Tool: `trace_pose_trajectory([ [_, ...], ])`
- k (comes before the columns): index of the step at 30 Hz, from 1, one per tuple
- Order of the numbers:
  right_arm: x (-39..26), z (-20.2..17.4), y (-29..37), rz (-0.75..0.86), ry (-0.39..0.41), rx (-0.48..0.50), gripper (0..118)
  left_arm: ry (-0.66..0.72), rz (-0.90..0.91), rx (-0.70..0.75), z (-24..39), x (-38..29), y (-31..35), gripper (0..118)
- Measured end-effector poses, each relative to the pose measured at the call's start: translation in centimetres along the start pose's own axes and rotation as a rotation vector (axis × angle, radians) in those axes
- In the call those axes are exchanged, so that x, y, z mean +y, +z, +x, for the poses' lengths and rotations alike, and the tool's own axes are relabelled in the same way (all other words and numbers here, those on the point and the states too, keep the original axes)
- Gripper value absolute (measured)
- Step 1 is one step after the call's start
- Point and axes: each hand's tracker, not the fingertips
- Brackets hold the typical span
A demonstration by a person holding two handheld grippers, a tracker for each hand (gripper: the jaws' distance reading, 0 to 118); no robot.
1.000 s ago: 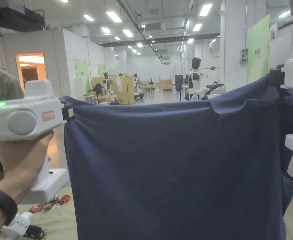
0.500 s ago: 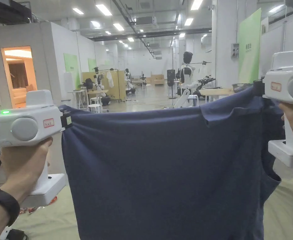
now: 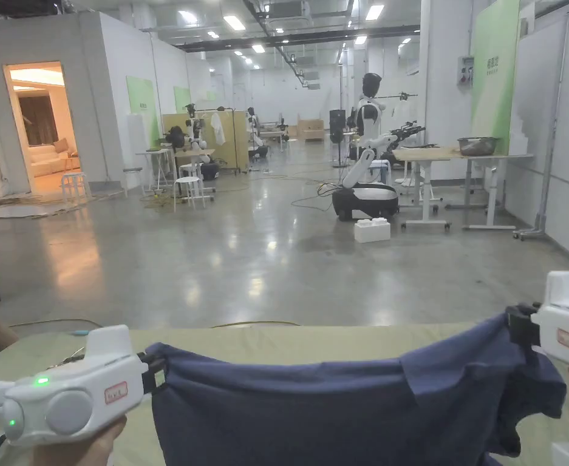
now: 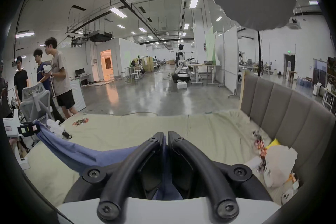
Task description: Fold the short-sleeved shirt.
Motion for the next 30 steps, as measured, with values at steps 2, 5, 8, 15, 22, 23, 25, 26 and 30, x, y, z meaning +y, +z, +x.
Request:
trace_pose_trajectory([
  [2, -3.4, 0.6, 2.9, -0.043, 0.000, 0.029, 3, 0.070, -0.023, -0.063, -0.9, -3.6, 2.8, 0],
  [5, -8.6, 1.3, 7.7, -0.074, 0.012, 0.067, 3, 0.078, -0.033, -0.046, -1.6, -8.9, 7.1, 0],
  [8, -14.9, 1.8, 13.2, -0.128, -0.072, 0.086, 3, 0.131, -0.068, -0.064, -2.7, -14.4, 11.6, 0],
  [15, -27.4, 2.1, 22.7, -0.324, -0.162, 0.054, 3, 0.112, -0.184, -0.043, -2.4, -25.4, 21.1, 0],
  [22, -32.6, 1.8, 27.5, -0.436, -0.213, 0.006, 3, 0.141, -0.300, -0.006, -1.8, -30.3, 24.2, 0],
  [23, -32.7, 2.0, 27.3, -0.435, -0.214, 0.000, 3, 0.139, -0.312, -0.010, -1.9, -30.7, 24.0, 0],
  [25, -32.7, 2.2, 26.7, -0.442, -0.220, -0.008, 3, 0.136, -0.326, -0.007, -2.2, -31.1, 23.6, 0],
  [26, -33.0, 2.6, 26.2, -0.443, -0.225, -0.007, 3, 0.144, -0.339, -0.003, -2.4, -31.2, 23.4, 0],
  [30, -32.8, 3.4, 24.7, -0.443, -0.209, -0.012, 3, 0.159, -0.366, 0.014, -2.7, -30.4, 22.7, 2],
])
